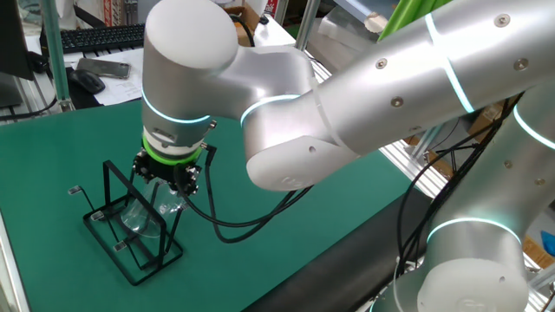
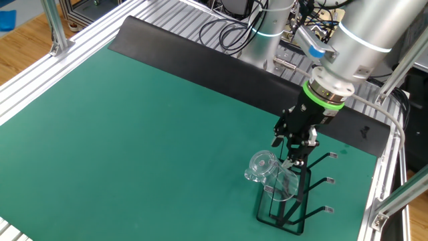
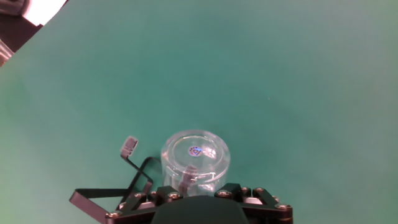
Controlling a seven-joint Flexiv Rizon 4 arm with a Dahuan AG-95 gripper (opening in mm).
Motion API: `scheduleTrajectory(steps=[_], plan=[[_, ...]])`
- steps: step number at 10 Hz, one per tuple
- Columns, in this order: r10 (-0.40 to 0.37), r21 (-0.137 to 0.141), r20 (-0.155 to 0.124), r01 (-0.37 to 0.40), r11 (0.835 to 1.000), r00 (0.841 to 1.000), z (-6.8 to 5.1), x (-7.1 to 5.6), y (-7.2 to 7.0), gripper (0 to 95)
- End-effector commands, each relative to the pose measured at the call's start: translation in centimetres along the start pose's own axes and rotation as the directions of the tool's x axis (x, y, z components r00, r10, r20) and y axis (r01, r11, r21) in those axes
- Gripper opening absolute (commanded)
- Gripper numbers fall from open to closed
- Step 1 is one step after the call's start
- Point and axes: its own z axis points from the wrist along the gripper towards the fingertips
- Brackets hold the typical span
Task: Take the cup off the cup rack
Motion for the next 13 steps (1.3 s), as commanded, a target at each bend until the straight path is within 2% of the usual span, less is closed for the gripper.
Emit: scheduleTrajectory(steps=[1,3,7,10,11,12,13], plan=[[0.009,-0.004,0.006,-0.009,1.000,1.000,0.4,0.1,0.1,57.0],[0.016,-0.004,0.010,-0.016,1.000,1.000,0.5,0.2,0.1,57.0],[-0.029,0.008,0.028,0.028,1.000,0.999,0.1,-1.0,0.5,57.0],[-0.023,0.006,0.023,0.023,1.000,0.999,-0.1,-0.9,0.7,57.0],[0.001,0.009,0.023,-0.002,1.000,1.000,-0.2,-0.5,1.1,57.0],[0.021,0.016,0.032,-0.022,1.000,0.999,-0.2,-0.2,1.4,76.0],[0.034,0.023,0.043,-0.035,0.999,0.999,-0.2,0.1,1.6,76.0]])
